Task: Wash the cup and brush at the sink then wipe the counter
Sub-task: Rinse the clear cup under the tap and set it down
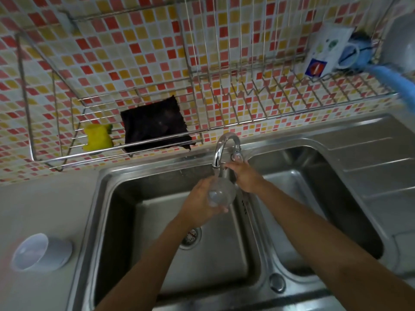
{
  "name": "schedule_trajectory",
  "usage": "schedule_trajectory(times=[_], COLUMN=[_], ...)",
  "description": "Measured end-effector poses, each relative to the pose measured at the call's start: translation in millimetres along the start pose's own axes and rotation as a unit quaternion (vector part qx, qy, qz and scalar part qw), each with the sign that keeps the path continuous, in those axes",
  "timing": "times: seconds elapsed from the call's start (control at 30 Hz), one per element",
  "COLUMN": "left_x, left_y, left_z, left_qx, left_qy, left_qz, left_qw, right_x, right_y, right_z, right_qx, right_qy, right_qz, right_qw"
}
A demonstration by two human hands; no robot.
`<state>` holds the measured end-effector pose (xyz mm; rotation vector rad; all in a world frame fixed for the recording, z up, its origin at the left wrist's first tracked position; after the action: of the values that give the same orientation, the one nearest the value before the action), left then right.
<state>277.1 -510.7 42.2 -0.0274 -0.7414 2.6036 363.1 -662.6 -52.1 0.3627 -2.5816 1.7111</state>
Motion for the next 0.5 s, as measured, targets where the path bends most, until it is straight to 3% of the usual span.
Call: schedule_trajectory(times=[0.07, 0.2, 0.4, 0.5], left_x=[-1.2, -3.9, 0.5, -2.0], left_y=[6.1, -1.4, 16.0, 0.4], left_z=[-5.1, -14.1, -31.1, -35.9], left_qx=[0.008, 0.073, 0.051, 0.063], left_qy=[-0.013, -0.049, -0.076, -0.080], left_qz=[0.005, 0.088, 0.028, 0.099], left_qw=[1.000, 0.992, 0.995, 0.990], right_x=[2.4, 5.9, 5.8, 8.1], right_y=[-4.5, -13.3, -12.2, -15.0], right_z=[-4.6, -10.2, -9.1, -8.1], right_qx=[-0.024, -0.046, -0.066, -0.059], right_qy=[-0.001, -0.005, 0.007, 0.013], right_qz=[0.000, 0.005, -0.008, -0.010], right_qw=[1.000, 0.999, 0.998, 0.998])
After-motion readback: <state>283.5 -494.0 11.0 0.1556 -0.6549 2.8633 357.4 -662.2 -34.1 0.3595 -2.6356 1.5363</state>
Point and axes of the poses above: each hand's wrist, its own x-axis away from the middle knuckle, its own y-axis out of the palm, z = x × y, the point moved 9 cm from there along -x, towards the middle knuckle, and after that the axes turned 9 degrees about x, right-handed, at the moved point
